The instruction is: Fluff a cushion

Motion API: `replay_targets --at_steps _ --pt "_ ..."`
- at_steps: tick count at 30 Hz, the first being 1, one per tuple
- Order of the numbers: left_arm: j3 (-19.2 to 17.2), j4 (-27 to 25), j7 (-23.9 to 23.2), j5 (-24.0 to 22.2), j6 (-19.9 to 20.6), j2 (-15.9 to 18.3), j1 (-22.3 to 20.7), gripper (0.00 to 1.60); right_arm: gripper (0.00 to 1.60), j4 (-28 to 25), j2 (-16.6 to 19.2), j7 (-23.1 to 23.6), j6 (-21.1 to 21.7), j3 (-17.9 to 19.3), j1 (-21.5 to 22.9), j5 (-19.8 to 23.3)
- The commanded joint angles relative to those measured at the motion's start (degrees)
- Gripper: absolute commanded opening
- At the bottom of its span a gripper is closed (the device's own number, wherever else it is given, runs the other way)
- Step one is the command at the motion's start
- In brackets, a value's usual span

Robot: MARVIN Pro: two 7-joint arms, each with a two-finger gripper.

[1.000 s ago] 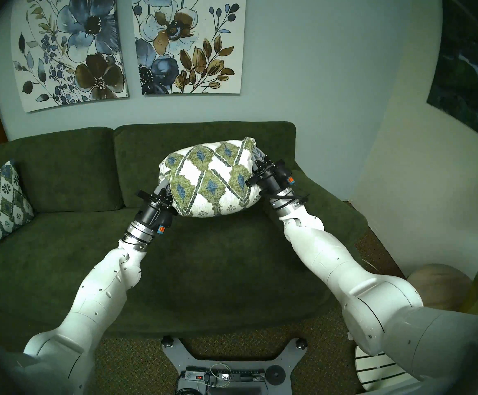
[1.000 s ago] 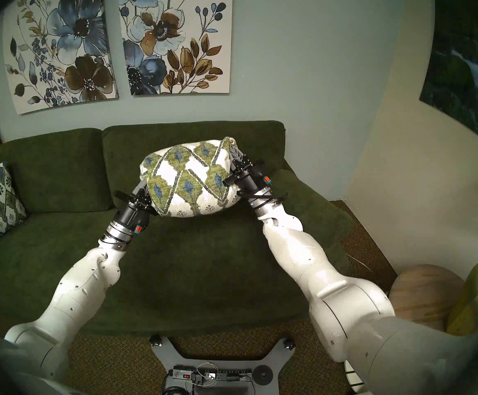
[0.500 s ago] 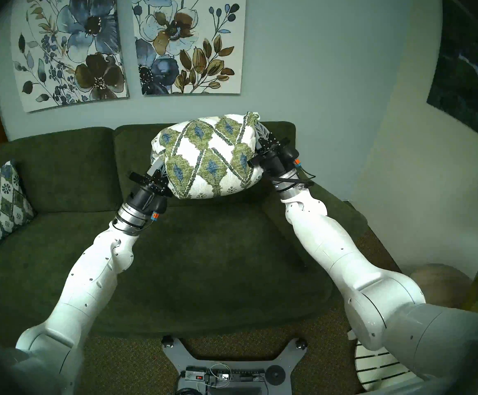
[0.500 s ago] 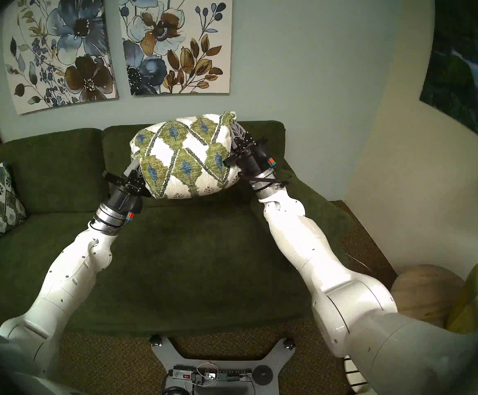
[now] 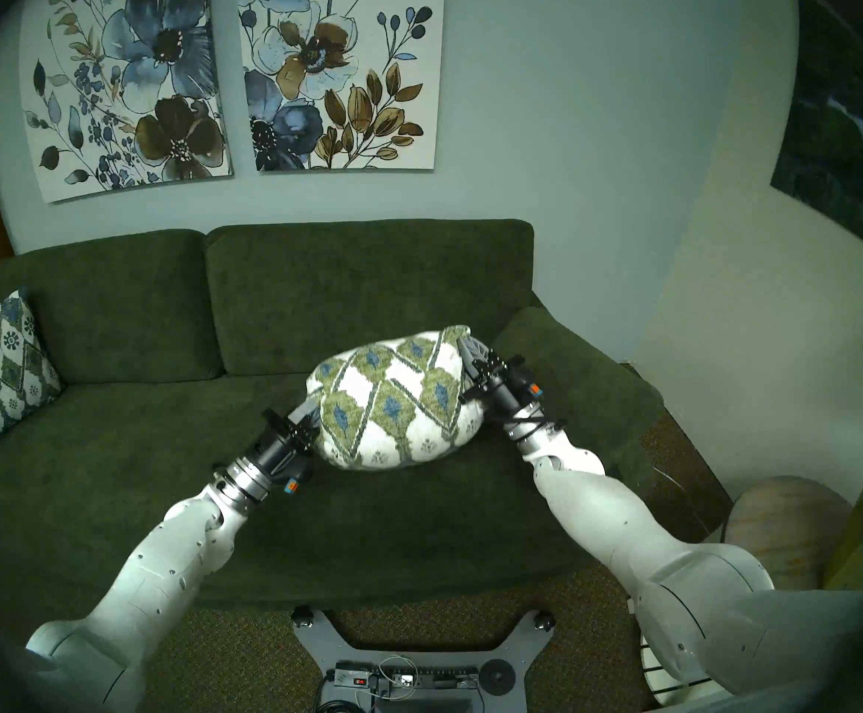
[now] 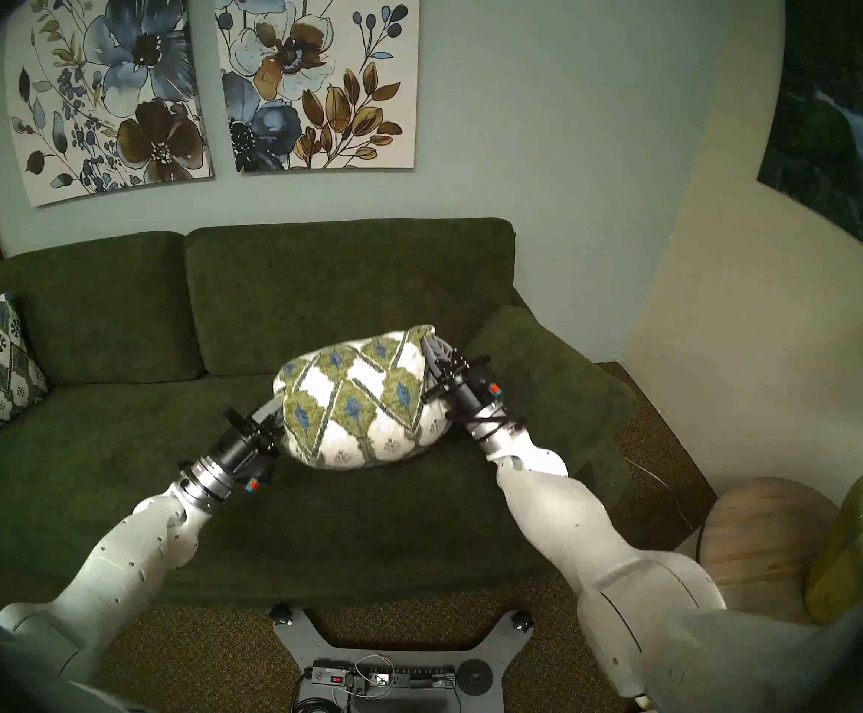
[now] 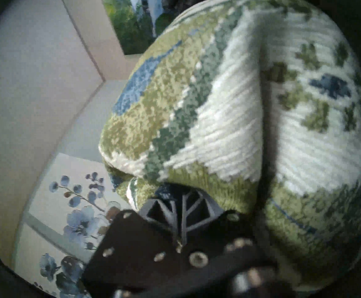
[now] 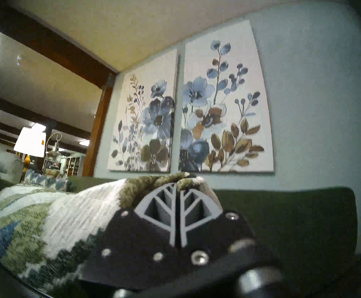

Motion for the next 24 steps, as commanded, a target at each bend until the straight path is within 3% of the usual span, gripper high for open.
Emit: replay_targets --at_steps 1,16,24 --pt "2.33 5.09 -0.15 0.76 0.71 -2.61 4.26 0.0 0.0 4.48 0.22 -0.16 -0.15 -0.43 -4.56 -0.23" --pt "5.31 12.95 0.85 1.67 1.5 -5.68 6.58 0.0 0.0 11.34 -0.41 -1.17 -0.15 -1.16 -5.45 -1.22" --pt "4.14 14.19 0.75 1.06 1.05 -5.81 1.59 0.0 0.0 14.99 -3.42 -1.09 0.24 -2.34 -6.23 -2.73"
